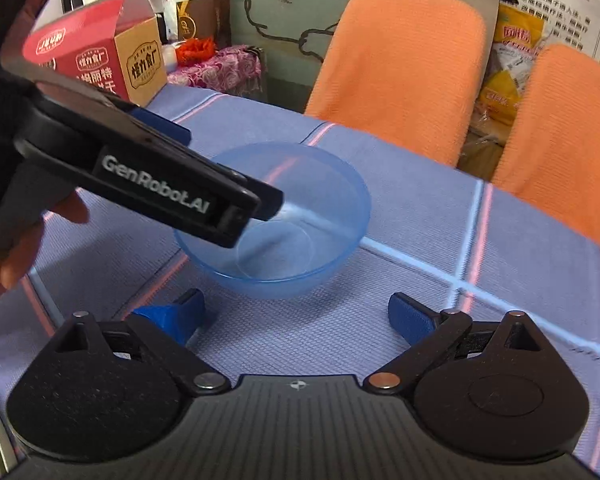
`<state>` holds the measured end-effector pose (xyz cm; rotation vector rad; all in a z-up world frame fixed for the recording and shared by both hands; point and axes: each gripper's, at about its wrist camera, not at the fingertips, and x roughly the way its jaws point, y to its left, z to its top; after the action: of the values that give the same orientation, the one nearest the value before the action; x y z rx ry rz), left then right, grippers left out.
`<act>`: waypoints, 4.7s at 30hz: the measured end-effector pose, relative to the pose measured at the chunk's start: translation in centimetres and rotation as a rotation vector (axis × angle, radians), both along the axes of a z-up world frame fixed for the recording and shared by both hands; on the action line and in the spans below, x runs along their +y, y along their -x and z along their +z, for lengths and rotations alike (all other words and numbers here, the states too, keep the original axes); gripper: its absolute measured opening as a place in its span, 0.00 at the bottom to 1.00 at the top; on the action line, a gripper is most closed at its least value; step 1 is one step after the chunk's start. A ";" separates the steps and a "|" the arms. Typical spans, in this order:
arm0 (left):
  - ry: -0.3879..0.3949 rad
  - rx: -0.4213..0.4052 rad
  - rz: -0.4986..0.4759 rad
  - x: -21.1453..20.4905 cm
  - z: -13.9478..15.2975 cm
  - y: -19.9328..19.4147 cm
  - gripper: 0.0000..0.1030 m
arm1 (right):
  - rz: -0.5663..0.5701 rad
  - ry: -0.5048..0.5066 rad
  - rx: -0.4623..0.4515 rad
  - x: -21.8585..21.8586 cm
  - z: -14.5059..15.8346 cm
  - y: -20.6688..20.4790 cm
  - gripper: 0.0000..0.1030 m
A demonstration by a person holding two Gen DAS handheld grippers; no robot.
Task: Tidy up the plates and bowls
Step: 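Grasp the blue plastic bowl rim with the left tool and lift it, then lower the blue bowl into the white bowl and open the left tool, then grasp the nested bowl stack rim with the left tool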
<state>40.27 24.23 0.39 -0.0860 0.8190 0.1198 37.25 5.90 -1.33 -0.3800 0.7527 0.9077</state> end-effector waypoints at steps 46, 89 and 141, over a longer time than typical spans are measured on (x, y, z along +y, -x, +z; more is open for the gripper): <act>0.143 -0.005 -0.315 -15.7 6.1 12.2 0.37 | -0.137 -0.020 -0.039 -11.0 7.9 13.1 0.75; 0.168 -0.119 -0.199 -20.5 5.1 26.3 0.98 | -0.508 -0.341 -0.096 -24.6 1.7 24.7 0.77; 0.081 0.083 -0.308 -23.2 -1.2 18.2 0.93 | -0.576 -0.128 0.001 -20.0 -0.8 19.9 0.81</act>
<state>22.06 1.07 -0.84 -0.0302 0.9105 -0.2017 17.37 -14.05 -2.17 -0.0389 0.7460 0.4086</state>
